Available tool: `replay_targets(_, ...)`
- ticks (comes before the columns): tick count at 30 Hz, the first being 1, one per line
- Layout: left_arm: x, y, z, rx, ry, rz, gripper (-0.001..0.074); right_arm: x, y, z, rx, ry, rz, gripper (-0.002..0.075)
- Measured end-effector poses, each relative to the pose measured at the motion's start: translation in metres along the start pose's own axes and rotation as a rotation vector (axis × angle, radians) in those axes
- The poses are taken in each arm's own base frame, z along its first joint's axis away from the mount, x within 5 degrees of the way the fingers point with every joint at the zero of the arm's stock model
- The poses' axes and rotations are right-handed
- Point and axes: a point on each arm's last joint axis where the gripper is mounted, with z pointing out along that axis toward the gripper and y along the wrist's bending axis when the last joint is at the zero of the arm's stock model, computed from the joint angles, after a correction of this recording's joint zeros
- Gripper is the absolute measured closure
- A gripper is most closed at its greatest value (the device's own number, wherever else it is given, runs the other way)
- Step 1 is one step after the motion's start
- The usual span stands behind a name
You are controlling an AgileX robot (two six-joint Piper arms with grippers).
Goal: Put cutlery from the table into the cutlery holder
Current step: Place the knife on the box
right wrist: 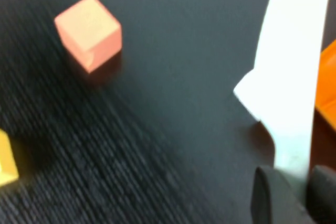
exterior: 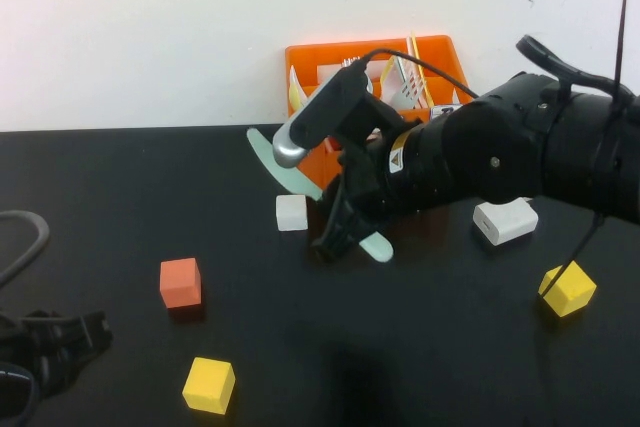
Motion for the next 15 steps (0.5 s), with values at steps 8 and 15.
replay_targets(8,0.000,-0.001,0.000,0.009,-0.001,-0.014,0.0736,-0.011,-0.005,-0.001,0.049,-0.124,-0.001,0.0608)
replay_targets(15,-0.001,-0.001,0.000,0.015,-0.010,-0.022,0.0736,-0.027,-0.011,-0.005,0.114,-0.299,0.002,0.0608)
